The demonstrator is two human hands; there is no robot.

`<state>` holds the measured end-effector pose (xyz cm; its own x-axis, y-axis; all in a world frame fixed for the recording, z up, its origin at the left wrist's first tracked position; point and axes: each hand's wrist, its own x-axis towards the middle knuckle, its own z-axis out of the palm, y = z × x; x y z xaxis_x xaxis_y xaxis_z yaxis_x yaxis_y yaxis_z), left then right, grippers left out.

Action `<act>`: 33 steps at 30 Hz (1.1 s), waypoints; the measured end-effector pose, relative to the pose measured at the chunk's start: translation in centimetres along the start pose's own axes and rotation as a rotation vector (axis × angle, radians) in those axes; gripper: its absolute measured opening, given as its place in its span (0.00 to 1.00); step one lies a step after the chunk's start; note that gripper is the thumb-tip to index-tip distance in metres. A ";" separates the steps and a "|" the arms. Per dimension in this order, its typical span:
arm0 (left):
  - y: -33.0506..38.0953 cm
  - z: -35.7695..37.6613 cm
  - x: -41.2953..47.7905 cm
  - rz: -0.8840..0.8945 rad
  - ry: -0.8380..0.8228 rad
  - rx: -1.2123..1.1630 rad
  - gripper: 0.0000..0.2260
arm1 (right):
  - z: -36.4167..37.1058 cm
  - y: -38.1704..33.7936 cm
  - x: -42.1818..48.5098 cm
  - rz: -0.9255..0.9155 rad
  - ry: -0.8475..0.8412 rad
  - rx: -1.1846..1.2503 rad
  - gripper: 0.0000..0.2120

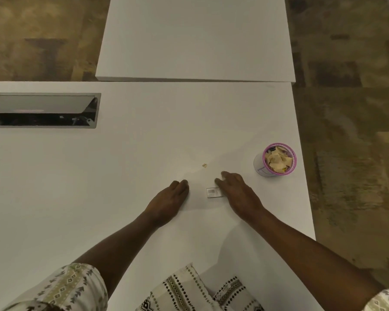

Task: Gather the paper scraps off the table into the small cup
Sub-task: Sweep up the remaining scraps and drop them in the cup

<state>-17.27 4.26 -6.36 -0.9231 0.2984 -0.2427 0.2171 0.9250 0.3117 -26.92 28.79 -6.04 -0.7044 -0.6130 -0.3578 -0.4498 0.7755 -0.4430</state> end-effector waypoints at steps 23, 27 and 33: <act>0.5 -0.8 2.6 -0.029 0.013 -0.006 0.04 | -1.3 -3.8 6.9 -0.204 0.049 -0.200 0.10; 1.4 -0.7 3.7 -0.227 0.081 -0.186 0.04 | -1.6 -2.4 6.5 0.085 0.254 0.129 0.06; 3.2 -1.4 5.9 -0.602 0.238 -0.595 0.10 | -3.2 -0.8 3.9 0.409 0.412 0.552 0.03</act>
<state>-22.42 8.67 -5.53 -0.8837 -0.3190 -0.3425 -0.4680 0.6135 0.6362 -31.05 26.30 -4.41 -0.9493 -0.1079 -0.2952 0.1485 0.6736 -0.7240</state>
